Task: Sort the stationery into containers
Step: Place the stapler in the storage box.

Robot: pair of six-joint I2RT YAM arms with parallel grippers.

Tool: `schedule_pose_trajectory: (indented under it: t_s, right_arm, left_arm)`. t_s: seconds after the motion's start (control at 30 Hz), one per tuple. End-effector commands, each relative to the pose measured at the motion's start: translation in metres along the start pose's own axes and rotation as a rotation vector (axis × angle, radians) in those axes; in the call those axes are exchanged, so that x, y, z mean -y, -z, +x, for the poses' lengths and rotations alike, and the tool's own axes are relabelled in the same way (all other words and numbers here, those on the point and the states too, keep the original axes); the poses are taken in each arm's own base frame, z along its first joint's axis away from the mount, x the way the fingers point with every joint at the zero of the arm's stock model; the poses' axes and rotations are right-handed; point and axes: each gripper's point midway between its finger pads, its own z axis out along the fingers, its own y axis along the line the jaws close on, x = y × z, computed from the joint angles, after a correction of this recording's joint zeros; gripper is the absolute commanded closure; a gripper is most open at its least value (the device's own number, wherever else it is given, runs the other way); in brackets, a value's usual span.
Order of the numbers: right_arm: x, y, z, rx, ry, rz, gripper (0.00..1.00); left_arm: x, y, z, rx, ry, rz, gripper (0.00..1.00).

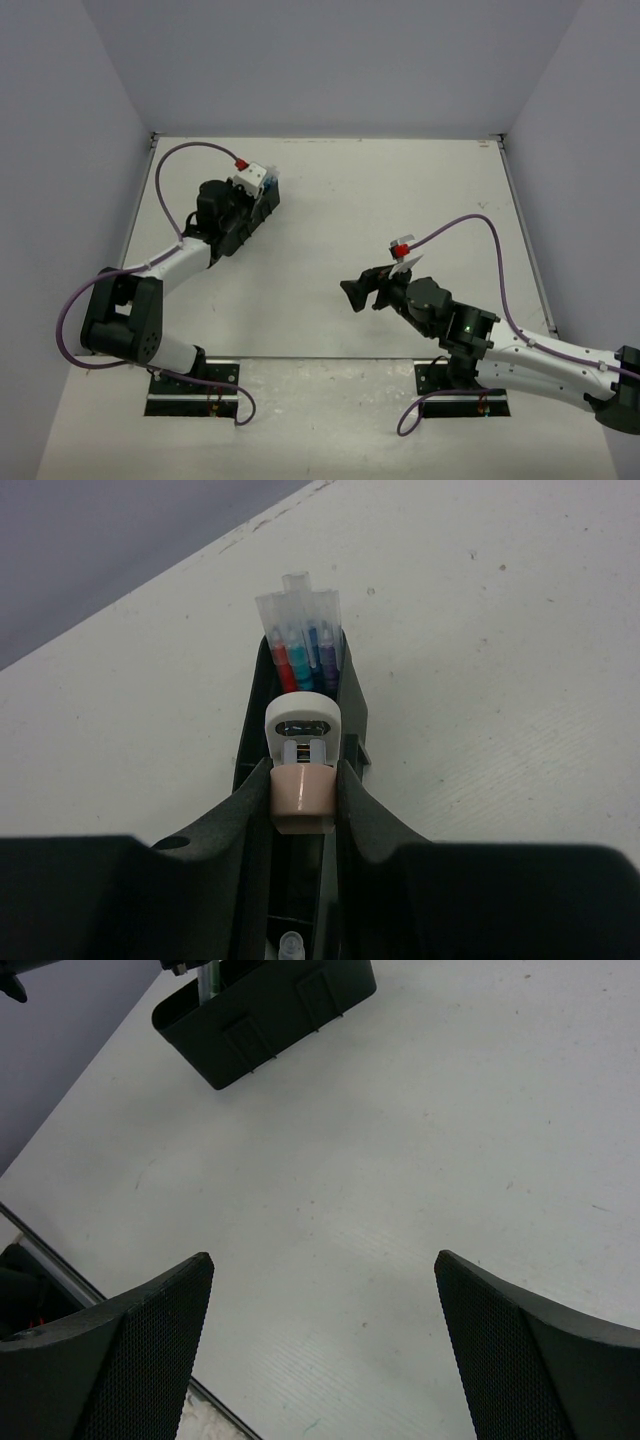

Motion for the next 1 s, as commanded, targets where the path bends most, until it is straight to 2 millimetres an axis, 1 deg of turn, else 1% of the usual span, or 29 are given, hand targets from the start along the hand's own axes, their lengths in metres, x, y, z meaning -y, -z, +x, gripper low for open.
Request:
schedule_pose_trajectory:
  t_s: [0.0, 0.03, 0.13, 0.27, 0.3, 0.37, 0.4, 0.47, 0.57, 0.63, 0.7, 0.8, 0.83, 0.87, 0.9, 0.93, 0.97]
  right_arm:
    - [-0.002, -0.002, 0.0, 0.002, -0.004, -0.004, 0.08]
    - [-0.002, -0.002, 0.0, 0.001, -0.003, -0.003, 0.08]
    - [-0.003, -0.002, -0.001, 0.0, -0.002, -0.008, 0.08]
    - [-0.003, -0.003, 0.0, -0.002, 0.003, -0.009, 0.08]
    - [-0.003, -0.004, 0.001, -0.006, 0.005, -0.008, 0.08]
    - [-0.004, -0.004, 0.001, -0.01, 0.009, -0.009, 0.08]
    - [-0.004, -0.004, 0.002, -0.015, 0.012, -0.007, 0.08]
    - [-0.004, -0.006, 0.003, -0.021, 0.015, -0.006, 0.08]
    - [-0.005, -0.007, 0.004, -0.028, 0.019, -0.005, 0.08]
    - [-0.005, -0.008, 0.004, -0.03, 0.024, -0.003, 0.08]
    - [-0.005, -0.008, 0.005, -0.033, 0.026, 0.0, 0.08]
    - [-0.004, -0.008, 0.004, -0.029, 0.023, 0.006, 0.08]
    - [-0.003, -0.008, 0.003, -0.025, 0.019, 0.01, 0.08]
    - [-0.002, -0.007, 0.001, -0.019, 0.014, 0.016, 0.08]
    - [-0.002, -0.006, -0.001, -0.014, 0.008, 0.019, 0.08]
    - [-0.003, -0.005, -0.006, -0.006, 0.002, 0.017, 0.08]
    - [-0.002, -0.004, -0.005, -0.013, 0.006, 0.022, 0.08]
  left_arm:
    - [-0.017, 0.005, -0.038, 0.121, -0.01, -0.05, 1.0]
    - [-0.02, 0.005, -0.038, 0.12, -0.007, -0.054, 1.0]
    - [-0.024, 0.004, -0.029, 0.095, 0.0, -0.061, 0.99]
    - [-0.031, 0.004, -0.013, 0.068, 0.01, -0.095, 0.95]
    - [-0.032, 0.004, -0.013, 0.069, 0.015, -0.102, 0.89]
    - [-0.032, 0.002, -0.01, 0.061, 0.022, -0.098, 0.82]
    - [-0.032, 0.001, -0.01, 0.058, 0.026, -0.097, 0.75]
    - [-0.03, 0.0, -0.009, 0.055, 0.038, -0.09, 0.66]
    - [-0.032, 0.003, -0.008, 0.057, 0.042, -0.105, 0.62]
    - [-0.034, 0.005, -0.008, 0.064, 0.051, -0.121, 0.57]
    - [-0.034, 0.007, -0.01, 0.071, 0.056, -0.127, 0.54]
    - [-0.037, 0.011, -0.023, 0.099, 0.072, -0.137, 0.51]
    - [-0.039, 0.013, -0.031, 0.118, 0.092, -0.141, 0.49]
    - [-0.04, 0.018, -0.045, 0.145, 0.114, -0.141, 0.44]
    - [-0.042, 0.022, -0.058, 0.169, 0.141, -0.143, 0.34]
    - [-0.046, 0.028, -0.075, 0.188, 0.178, -0.15, 0.08]
    - [-0.051, 0.034, -0.097, 0.233, 0.184, -0.16, 0.0]
